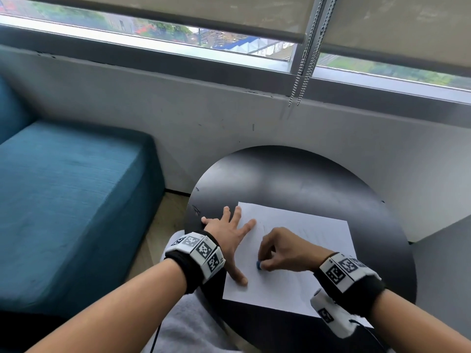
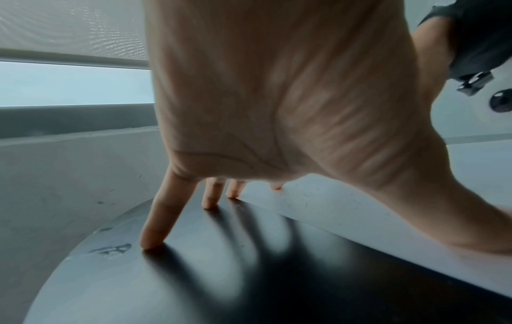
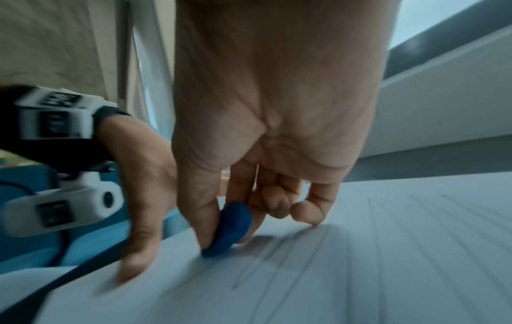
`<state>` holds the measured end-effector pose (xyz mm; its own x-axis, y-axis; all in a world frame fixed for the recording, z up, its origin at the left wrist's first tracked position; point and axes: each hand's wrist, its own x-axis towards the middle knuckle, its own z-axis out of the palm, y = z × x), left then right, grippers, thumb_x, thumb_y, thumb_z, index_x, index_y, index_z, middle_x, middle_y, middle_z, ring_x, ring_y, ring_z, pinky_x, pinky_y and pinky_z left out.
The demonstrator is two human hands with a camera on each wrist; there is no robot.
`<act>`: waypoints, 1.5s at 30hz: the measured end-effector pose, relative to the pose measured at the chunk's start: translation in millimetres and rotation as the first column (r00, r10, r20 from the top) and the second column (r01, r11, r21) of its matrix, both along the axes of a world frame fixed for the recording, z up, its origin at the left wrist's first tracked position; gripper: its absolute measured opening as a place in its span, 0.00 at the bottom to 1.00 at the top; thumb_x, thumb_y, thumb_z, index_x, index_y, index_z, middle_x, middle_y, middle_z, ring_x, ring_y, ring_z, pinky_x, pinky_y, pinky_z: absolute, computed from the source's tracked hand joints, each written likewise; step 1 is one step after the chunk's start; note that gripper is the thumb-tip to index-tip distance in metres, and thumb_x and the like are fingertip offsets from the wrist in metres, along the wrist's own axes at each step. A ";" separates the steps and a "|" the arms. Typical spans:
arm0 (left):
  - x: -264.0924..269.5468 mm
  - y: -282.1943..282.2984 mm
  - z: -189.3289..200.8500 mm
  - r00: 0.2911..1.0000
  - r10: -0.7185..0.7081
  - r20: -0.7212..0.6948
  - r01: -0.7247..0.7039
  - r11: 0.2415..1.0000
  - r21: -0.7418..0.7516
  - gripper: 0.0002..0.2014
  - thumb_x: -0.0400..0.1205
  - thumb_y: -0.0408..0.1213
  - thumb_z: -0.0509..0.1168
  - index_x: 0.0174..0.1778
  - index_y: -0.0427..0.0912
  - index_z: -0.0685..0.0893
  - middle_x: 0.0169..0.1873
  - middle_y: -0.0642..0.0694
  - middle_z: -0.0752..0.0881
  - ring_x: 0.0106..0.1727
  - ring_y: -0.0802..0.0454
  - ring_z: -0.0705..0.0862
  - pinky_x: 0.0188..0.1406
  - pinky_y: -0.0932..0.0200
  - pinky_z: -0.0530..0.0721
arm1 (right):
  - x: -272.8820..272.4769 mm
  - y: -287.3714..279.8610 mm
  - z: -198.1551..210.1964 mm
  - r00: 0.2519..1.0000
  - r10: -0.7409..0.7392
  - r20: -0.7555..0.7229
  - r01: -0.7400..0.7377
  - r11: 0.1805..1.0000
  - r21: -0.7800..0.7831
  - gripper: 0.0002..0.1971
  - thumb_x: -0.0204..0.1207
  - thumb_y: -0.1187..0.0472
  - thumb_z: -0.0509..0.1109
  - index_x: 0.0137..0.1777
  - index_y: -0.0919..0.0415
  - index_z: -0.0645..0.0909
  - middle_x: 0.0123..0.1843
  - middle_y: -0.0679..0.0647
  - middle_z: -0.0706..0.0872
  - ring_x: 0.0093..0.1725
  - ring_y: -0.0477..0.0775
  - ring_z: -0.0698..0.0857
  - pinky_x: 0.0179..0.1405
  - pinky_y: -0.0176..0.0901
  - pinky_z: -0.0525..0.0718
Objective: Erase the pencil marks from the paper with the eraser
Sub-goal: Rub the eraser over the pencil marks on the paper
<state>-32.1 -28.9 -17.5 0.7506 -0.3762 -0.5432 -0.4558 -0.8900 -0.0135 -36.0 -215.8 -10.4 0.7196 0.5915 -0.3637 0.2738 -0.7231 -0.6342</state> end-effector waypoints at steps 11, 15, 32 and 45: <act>-2.3 -0.1 -0.4 0.999 -0.006 0.043 0.006 1.000 -0.001 0.73 0.57 0.75 0.75 0.86 0.55 0.35 0.86 0.39 0.38 0.86 0.34 0.42 0.69 0.20 0.69 | 58.6 3.6 -5.9 0.962 -0.202 0.181 0.199 0.979 0.035 0.04 0.67 0.61 0.80 0.38 0.62 0.91 0.28 0.45 0.84 0.27 0.37 0.78 0.33 0.32 0.73; -2.3 -0.3 -0.9 0.999 -0.003 0.052 0.003 1.000 0.000 0.73 0.56 0.76 0.75 0.87 0.52 0.36 0.86 0.40 0.38 0.86 0.34 0.42 0.69 0.21 0.69 | 55.2 3.2 -9.1 0.953 -0.232 0.196 0.225 0.973 0.057 0.03 0.67 0.63 0.78 0.37 0.63 0.90 0.30 0.48 0.85 0.29 0.41 0.79 0.35 0.37 0.75; -1.9 0.0 -2.3 0.999 -0.008 0.044 0.008 1.000 0.003 0.74 0.56 0.77 0.74 0.86 0.50 0.35 0.86 0.40 0.36 0.86 0.34 0.41 0.71 0.21 0.66 | -6.9 8.6 4.1 0.976 0.188 -0.113 -0.200 0.974 -0.102 0.05 0.67 0.61 0.79 0.41 0.61 0.91 0.28 0.40 0.83 0.28 0.38 0.81 0.32 0.25 0.73; -3.9 2.4 -2.4 0.997 -0.008 0.077 0.009 1.000 -0.008 0.74 0.57 0.78 0.73 0.86 0.45 0.37 0.86 0.43 0.39 0.86 0.36 0.42 0.72 0.25 0.67 | 37.4 4.4 -10.6 0.983 -0.118 0.140 0.117 0.993 0.015 0.04 0.68 0.61 0.78 0.35 0.60 0.89 0.26 0.43 0.82 0.27 0.41 0.76 0.32 0.33 0.73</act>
<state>-36.0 -26.5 -19.9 0.7867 -0.3870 -0.4809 -0.4613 -0.8863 -0.0414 1.4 -211.4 -21.0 0.8280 0.5015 -0.2508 0.2733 -0.7515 -0.6004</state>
